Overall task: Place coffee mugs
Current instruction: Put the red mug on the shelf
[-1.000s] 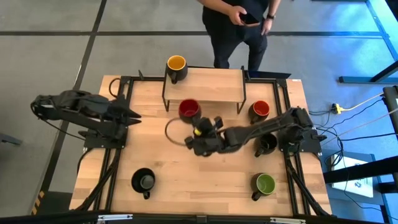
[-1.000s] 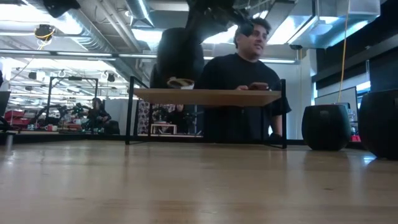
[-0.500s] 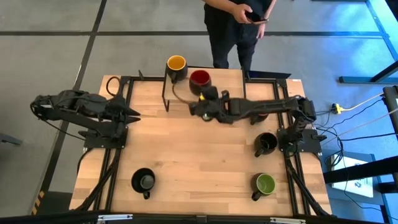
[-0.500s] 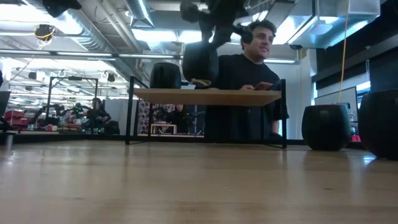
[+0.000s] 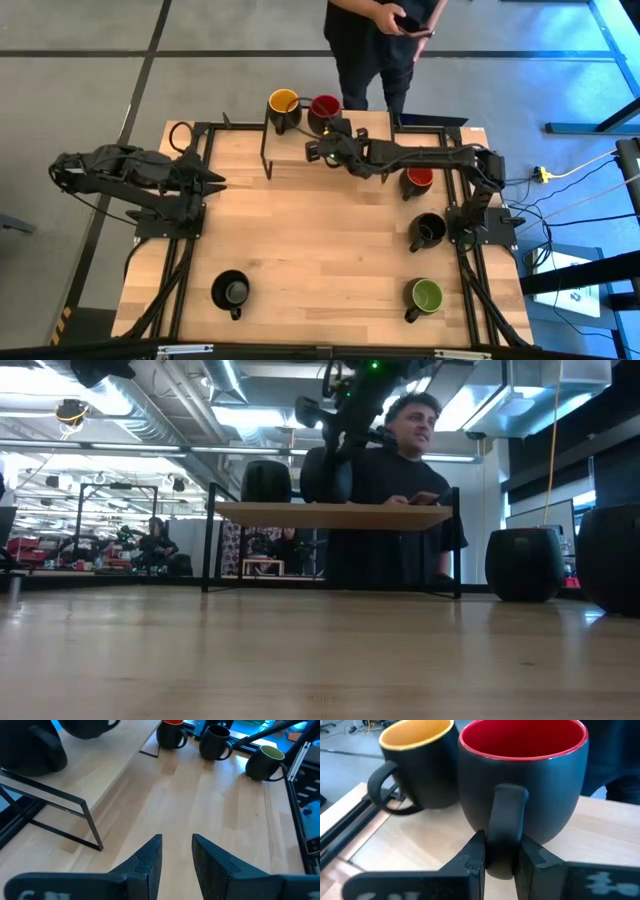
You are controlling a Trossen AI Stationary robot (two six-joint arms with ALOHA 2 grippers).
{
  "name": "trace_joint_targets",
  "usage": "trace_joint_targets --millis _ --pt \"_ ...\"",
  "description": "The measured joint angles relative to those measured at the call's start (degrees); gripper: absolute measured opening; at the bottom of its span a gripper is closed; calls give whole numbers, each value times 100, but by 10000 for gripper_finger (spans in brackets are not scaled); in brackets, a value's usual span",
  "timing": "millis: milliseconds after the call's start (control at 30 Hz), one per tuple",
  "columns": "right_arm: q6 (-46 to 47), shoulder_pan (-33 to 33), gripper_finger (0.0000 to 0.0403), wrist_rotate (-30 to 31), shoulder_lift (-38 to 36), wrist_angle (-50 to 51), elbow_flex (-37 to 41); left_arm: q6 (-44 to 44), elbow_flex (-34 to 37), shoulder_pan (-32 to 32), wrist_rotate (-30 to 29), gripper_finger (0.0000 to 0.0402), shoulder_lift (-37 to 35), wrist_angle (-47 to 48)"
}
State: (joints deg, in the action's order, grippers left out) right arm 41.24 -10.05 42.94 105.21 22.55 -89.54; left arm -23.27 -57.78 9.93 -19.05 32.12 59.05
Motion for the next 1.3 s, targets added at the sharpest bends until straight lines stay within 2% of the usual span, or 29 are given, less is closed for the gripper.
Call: trace_joint_targets --millis 167,367,633,1133,1300 --pt "-216 -69 46 -49 161 -381 0 -2 2 0 -6 101 0 -8" --pt "-250 -43 46 331 357 -712 2 -2 2 0 -138 101 2 -46" --pt "-362 -50 46 409 536 -1299 -2 -4 2 0 -188 101 2 -85" --pt "-439 -50 46 510 752 -1448 -9 -9 2 0 -260 101 0 -83" --pt "-568 -72 65 482 814 -1653 -7 -9 2 0 -261 101 0 -83"
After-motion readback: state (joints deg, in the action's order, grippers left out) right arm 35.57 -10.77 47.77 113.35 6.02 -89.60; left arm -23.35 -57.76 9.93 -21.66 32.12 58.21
